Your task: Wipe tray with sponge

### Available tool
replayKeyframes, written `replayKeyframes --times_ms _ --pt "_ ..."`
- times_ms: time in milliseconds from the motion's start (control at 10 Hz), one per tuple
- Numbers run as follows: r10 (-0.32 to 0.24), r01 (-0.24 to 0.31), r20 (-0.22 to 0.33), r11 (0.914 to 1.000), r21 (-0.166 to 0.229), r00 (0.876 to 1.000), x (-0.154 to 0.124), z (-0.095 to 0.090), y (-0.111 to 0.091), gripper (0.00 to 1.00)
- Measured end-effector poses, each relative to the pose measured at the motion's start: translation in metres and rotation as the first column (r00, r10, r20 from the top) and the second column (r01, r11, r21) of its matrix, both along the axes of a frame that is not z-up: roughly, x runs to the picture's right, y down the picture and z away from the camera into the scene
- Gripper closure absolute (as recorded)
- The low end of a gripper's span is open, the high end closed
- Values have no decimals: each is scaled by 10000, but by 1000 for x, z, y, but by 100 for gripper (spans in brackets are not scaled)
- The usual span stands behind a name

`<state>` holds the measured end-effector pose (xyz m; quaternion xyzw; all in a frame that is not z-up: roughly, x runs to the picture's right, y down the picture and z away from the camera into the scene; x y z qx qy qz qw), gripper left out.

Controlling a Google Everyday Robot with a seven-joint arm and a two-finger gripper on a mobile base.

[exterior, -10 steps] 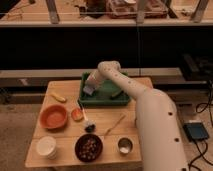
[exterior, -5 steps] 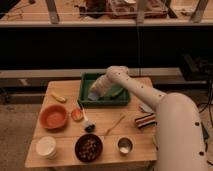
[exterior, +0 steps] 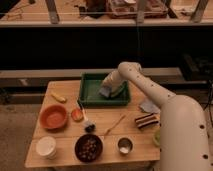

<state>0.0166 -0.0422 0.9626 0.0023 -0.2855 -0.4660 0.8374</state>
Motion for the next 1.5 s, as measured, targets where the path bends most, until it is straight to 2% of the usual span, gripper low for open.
replayKeyframes --times_ms 200,400,700,900,1100,1300,1500 --pt "-12 15 -172 9999 147 9999 -10 16 -16 85" --pt "53 -51 -223 9999 87 9997 -41 40 -30 85" --pt "-4 5 106 10000 -97 9999 -95 51 -32 85" --pt "-408 424 511 9987 -295 9979 -118 45 -20 85" --pt "-860 907 884 9946 -502 9924 -120 27 5 85" --pt "-1333 1430 1253 9871 -724 9831 -106 11 28 85" --pt "-1567 1696 1409 9818 -851 9775 -79 4 32 85"
